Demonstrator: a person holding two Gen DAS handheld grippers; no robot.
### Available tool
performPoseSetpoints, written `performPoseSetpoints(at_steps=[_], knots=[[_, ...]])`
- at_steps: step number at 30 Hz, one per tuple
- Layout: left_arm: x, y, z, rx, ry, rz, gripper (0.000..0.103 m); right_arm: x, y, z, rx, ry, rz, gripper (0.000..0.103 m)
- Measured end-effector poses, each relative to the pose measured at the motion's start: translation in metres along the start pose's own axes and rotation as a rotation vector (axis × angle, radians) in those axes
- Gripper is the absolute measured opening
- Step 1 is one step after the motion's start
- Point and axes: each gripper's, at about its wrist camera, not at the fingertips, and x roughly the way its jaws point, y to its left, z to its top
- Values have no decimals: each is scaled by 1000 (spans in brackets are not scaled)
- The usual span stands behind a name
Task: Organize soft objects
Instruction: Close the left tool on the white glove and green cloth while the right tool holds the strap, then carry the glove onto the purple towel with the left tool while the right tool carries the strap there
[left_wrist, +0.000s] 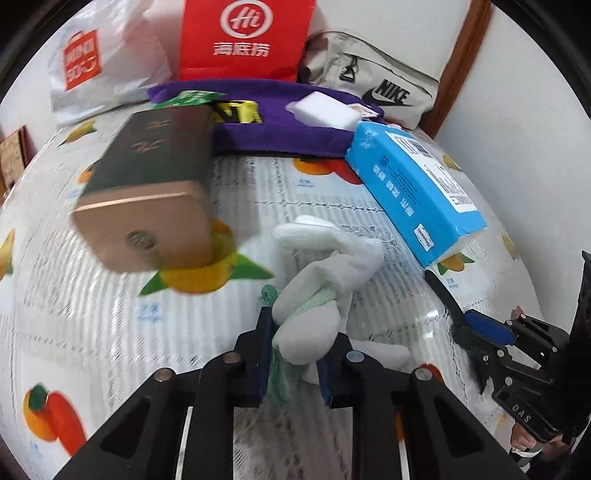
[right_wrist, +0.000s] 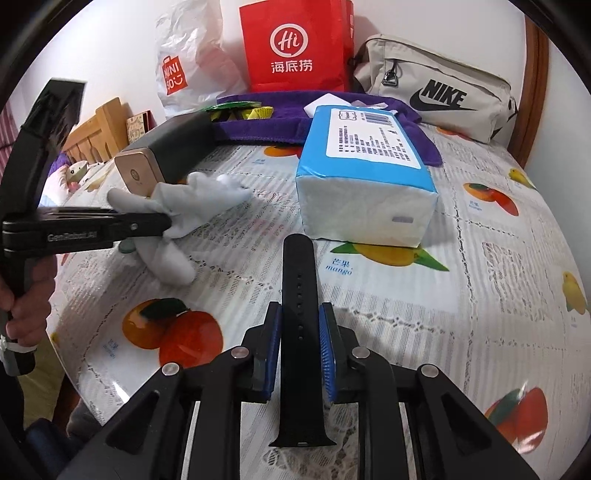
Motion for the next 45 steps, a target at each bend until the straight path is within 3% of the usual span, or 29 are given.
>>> performPoseSetpoints(at_steps=[6, 16, 29, 45], knots=[[-22, 14, -12, -16, -26, 40, 18, -16, 5, 0, 4, -22, -11, 20], [-60, 30, -14, -71, -76, 43, 18, -43, 8, 8, 26, -70, -15, 20], [-91, 35, 3, -97, -125, 70, 18, -61, 5, 30, 57, -96, 11, 20], [-102, 40, 35, -124, -155, 64, 18, -67, -11, 66, 71, -116, -5, 20]])
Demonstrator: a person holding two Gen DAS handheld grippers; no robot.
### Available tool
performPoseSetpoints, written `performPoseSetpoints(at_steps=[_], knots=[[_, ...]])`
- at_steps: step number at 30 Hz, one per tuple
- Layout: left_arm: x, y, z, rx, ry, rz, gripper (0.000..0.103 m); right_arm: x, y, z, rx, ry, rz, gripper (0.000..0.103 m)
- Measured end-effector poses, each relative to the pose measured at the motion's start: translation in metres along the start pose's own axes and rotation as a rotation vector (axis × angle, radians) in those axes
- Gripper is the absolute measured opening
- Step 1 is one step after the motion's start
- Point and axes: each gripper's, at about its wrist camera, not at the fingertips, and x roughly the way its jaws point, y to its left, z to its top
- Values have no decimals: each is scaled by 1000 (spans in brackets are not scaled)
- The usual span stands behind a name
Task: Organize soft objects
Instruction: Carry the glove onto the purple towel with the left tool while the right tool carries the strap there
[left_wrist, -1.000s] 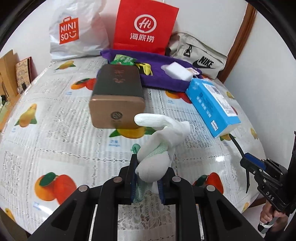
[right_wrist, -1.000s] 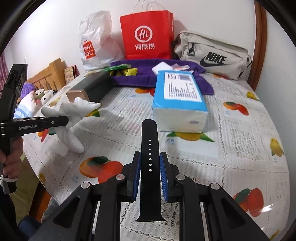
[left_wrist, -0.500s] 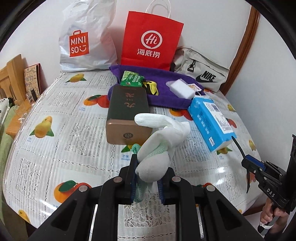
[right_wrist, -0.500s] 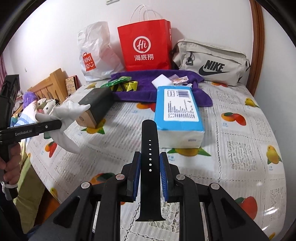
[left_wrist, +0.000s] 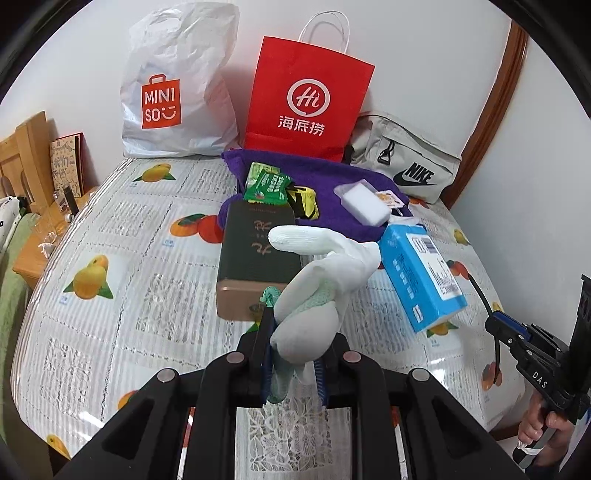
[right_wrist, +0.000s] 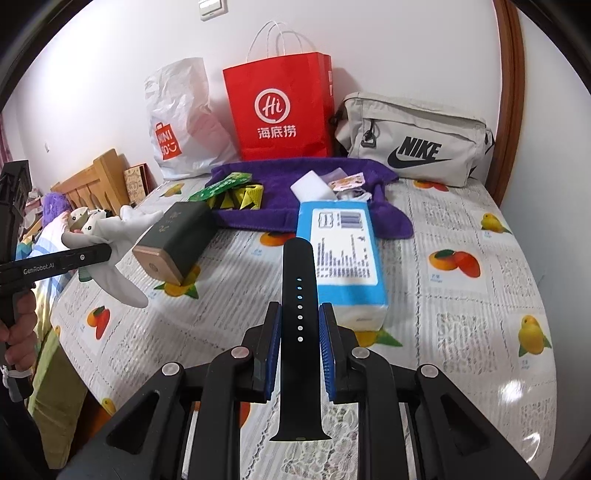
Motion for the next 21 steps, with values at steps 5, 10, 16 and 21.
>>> performPoseSetpoints(at_steps=[5, 10, 16, 21], knots=[[3, 1, 13, -7, -2, -3, 18, 5, -4, 17, 3, -6, -1, 20], [8, -1, 29, -5, -3, -7, 18, 13, -6, 33, -6, -10, 4, 20], [20, -3, 51, -4, -3, -14, 18, 28, -8, 58, -21, -21, 12, 20], [32, -5, 69, -2, -7, -18, 18, 42, -11, 80, -28, -30, 18, 20]])
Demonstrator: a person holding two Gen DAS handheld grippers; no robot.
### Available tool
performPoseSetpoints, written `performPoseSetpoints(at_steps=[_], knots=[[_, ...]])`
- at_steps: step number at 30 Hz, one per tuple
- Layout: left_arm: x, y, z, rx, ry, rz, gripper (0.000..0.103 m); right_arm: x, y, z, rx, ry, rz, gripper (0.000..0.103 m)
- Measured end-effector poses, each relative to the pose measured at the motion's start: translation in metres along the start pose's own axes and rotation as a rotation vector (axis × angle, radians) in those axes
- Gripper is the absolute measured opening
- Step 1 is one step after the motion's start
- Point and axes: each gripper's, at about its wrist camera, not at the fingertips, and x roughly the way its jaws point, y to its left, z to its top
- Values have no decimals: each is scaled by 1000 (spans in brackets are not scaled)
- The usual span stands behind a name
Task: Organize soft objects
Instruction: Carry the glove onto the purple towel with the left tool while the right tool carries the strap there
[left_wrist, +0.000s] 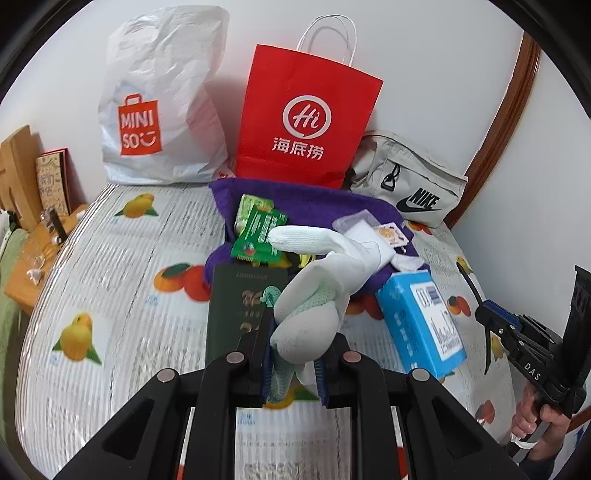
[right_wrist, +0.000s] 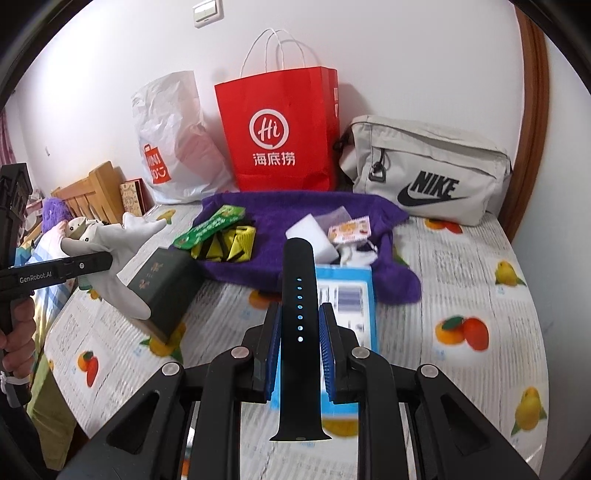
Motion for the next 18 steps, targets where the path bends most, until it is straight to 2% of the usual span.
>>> performPoseSetpoints(at_steps=[18], knots=[[43, 4, 54, 0, 8, 12, 18, 47, -14, 58, 2, -16, 1, 20]])
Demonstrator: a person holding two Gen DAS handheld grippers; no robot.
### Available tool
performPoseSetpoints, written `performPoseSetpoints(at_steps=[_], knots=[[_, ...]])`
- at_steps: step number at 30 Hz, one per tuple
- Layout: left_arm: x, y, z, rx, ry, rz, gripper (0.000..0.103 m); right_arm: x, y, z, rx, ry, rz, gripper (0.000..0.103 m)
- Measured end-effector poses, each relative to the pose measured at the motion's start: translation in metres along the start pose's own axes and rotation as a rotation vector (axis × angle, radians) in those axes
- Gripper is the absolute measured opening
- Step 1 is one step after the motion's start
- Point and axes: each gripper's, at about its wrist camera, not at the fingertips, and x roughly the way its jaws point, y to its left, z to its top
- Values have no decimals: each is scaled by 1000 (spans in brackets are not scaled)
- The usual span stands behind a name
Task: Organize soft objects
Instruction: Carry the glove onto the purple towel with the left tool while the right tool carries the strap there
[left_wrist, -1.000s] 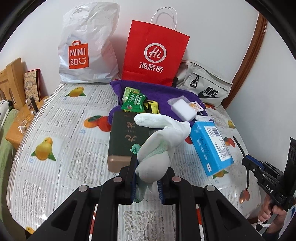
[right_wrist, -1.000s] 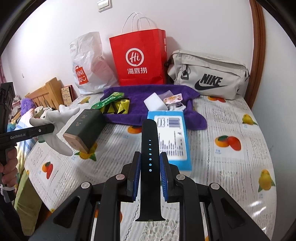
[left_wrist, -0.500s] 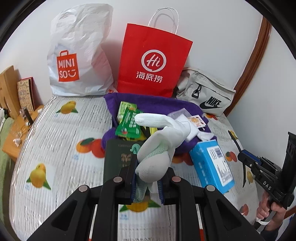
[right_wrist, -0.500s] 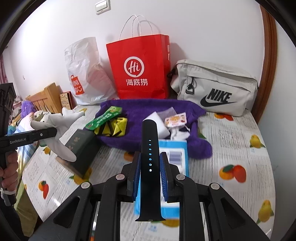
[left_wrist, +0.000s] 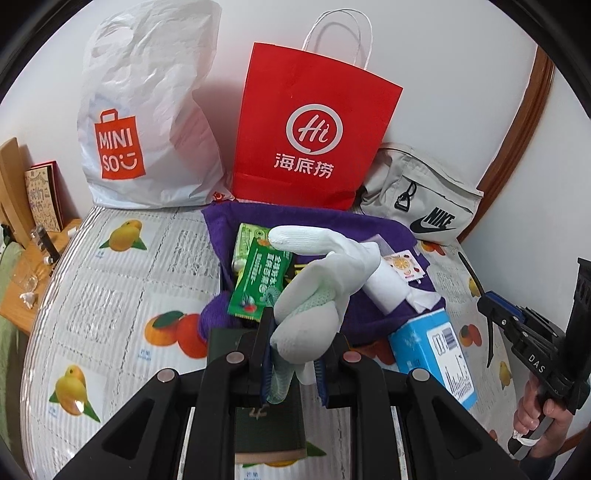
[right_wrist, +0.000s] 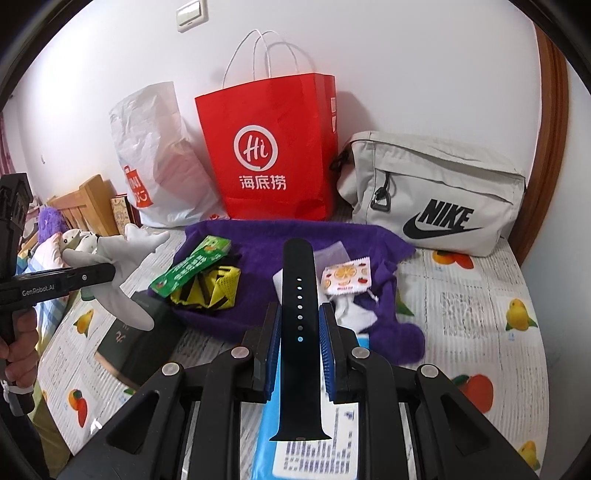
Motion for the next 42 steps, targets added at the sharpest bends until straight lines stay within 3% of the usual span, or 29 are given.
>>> performPoseSetpoints(at_steps=[25, 42], knots=[[66, -8, 44, -10, 48, -15, 18, 75, -22, 43, 8, 15, 30, 20], [98, -3, 47, -22, 90, -26, 18, 136, -26, 41, -7, 130, 56, 20]])
